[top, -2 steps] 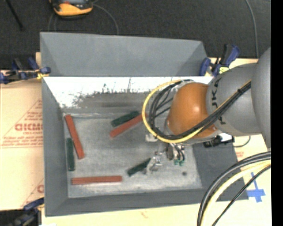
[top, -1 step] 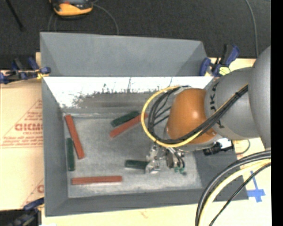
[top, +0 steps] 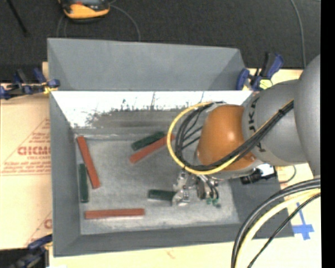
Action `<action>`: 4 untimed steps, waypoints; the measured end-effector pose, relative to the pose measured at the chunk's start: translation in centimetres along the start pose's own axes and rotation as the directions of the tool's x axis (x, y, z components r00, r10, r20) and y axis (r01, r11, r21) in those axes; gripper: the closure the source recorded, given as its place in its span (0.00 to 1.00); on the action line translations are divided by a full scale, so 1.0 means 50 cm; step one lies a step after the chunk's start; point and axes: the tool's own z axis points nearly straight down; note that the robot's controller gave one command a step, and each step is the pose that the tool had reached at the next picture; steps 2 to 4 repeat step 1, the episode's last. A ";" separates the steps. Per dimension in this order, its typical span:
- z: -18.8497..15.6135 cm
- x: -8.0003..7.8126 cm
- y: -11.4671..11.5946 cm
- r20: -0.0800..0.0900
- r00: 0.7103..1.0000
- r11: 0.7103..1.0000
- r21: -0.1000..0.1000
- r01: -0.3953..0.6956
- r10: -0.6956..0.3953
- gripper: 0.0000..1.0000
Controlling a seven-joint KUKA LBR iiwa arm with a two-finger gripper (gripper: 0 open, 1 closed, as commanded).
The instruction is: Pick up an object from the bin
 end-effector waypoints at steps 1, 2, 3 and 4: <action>-0.295 0.038 0.023 0.019 0.994 0.994 0.003 0.112 -0.112 1.00; -0.295 0.038 0.023 0.019 0.994 0.994 0.003 0.112 -0.112 1.00; -0.295 0.038 0.023 0.019 0.994 0.994 0.003 0.112 -0.112 1.00; -0.295 0.038 0.023 0.019 0.994 0.994 0.003 0.112 -0.112 1.00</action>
Offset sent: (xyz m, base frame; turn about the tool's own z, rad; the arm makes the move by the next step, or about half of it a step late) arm 0.0000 0.0000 0.0000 0.0000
